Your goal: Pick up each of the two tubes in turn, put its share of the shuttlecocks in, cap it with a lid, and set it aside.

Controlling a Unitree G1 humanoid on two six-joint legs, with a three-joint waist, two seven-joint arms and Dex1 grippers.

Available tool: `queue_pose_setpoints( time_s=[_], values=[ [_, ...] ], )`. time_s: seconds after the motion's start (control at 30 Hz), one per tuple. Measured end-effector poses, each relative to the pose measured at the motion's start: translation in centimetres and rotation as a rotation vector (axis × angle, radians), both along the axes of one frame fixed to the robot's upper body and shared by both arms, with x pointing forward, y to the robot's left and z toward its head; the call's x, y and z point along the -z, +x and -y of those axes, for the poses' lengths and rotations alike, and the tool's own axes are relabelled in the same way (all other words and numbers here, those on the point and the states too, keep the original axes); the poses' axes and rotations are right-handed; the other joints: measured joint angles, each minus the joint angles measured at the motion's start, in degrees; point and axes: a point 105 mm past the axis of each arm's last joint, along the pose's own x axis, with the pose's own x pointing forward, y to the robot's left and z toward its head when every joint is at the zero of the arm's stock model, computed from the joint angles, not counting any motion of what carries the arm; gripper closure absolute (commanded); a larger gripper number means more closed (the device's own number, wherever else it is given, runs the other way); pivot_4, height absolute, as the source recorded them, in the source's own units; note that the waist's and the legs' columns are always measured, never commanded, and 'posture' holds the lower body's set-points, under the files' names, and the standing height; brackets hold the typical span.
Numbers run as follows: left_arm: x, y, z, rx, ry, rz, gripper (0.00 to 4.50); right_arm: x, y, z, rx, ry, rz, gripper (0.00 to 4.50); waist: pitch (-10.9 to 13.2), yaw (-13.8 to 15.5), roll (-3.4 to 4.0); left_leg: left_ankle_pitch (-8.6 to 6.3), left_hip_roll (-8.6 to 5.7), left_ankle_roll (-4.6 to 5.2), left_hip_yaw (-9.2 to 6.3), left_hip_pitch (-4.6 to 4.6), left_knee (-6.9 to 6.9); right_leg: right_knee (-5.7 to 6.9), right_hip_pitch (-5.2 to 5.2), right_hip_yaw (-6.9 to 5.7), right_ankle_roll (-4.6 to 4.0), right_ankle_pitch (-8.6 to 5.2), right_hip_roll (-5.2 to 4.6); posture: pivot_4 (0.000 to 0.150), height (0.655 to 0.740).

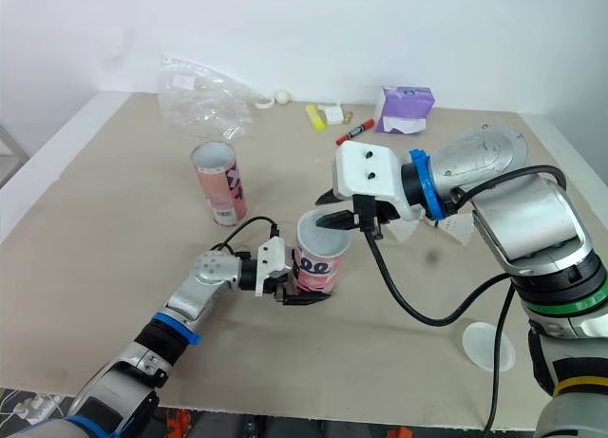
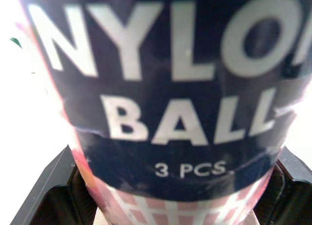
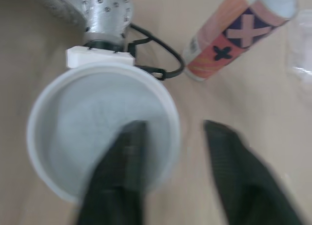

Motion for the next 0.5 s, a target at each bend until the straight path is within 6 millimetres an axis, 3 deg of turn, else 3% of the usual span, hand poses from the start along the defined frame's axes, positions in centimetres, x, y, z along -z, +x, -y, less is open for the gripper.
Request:
queue_pose_setpoints(
  time_s=[0.3, 0.4, 0.5],
  values=[
    [0.0, 0.0, 0.0, 0.002, 0.000, 0.001, 0.84, -2.6, -0.5, 1.5, 0.093, 0.159, -0.074, 2.26, 0.0, 0.0, 0.00, 0.00, 0.01, 0.00, -0.02, -0.05, 0.00, 0.00, -0.05, 0.06, -0.04, 0.00, -0.07, 0.150, 0.7400],
    [0.0, 0.0, 0.0, 0.002, 0.001, 0.000, 0.84, -2.8, -1.3, 1.7, 0.117, 0.216, -0.127, 3.22, 0.0, 0.0, 0.00, -0.01, 0.03, -0.01, -0.09, -0.06, -0.01, 0.00, -0.04, 0.10, -0.09, -0.01, -0.09, 0.150, 0.7400],
    [0.0, 0.0, 0.0, 0.003, 0.001, 0.000, 0.84, -0.9, -1.8, 1.5, 0.142, 0.223, -0.203, 4.44, 0.0, 0.0, 0.01, -0.01, 0.03, -0.01, -0.10, -0.08, -0.01, 0.00, -0.04, 0.11, -0.10, -0.01, -0.12, 0.150, 0.7400]
  ],
)
